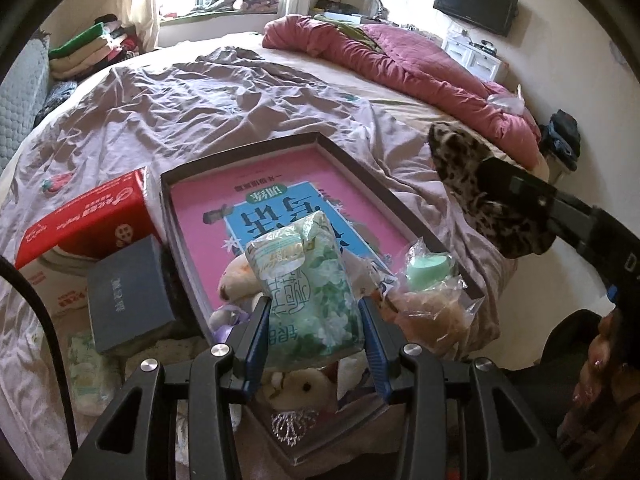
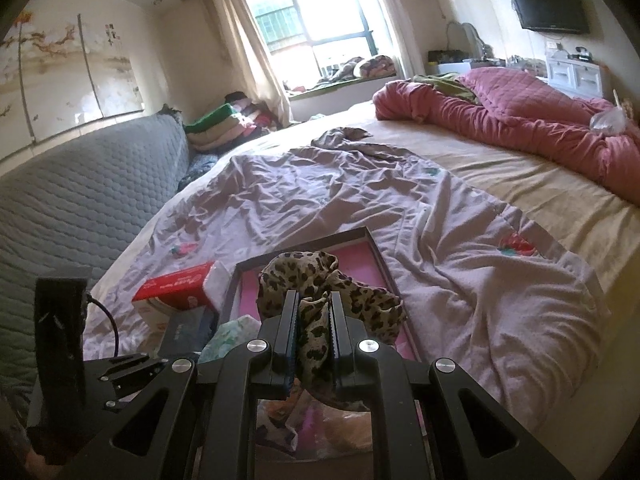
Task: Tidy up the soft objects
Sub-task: 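Carry the tissue packet with the left tool over the tray while the right tool carries the scrunchie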
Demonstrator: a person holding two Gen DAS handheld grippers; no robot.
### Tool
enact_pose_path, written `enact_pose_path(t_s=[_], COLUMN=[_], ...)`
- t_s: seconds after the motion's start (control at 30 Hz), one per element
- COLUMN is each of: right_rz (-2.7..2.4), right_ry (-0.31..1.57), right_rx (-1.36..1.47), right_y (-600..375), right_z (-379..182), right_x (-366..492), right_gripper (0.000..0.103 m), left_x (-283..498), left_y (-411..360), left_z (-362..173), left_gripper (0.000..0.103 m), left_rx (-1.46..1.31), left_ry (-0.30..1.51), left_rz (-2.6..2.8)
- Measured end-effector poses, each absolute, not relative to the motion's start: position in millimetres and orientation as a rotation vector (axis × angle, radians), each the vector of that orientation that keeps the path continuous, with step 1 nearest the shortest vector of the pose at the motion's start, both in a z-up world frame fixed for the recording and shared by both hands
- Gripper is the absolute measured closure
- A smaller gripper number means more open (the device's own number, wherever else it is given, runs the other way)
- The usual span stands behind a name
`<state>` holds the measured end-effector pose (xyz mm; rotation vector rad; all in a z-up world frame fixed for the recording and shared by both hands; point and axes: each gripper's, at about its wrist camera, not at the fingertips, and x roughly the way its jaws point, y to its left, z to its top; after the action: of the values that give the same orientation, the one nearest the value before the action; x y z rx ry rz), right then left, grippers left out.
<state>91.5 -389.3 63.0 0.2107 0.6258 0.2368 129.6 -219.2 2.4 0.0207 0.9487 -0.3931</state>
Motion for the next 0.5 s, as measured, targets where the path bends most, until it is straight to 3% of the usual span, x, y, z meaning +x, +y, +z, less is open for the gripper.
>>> enact_pose_path(t_s=[0.5], right_rz=[0.195], right_ry=[0.663], right_rx=[0.195], right_y=[-393.1], right_z=[44.5], right_x=[109.7], right_gripper=[0.09], left_x=[134.7], left_y=[-219.9], left_z=[-9.9], left_gripper=[0.06], left_rx=[0.002], left_ry=[0.962], left_rz=[-0.437])
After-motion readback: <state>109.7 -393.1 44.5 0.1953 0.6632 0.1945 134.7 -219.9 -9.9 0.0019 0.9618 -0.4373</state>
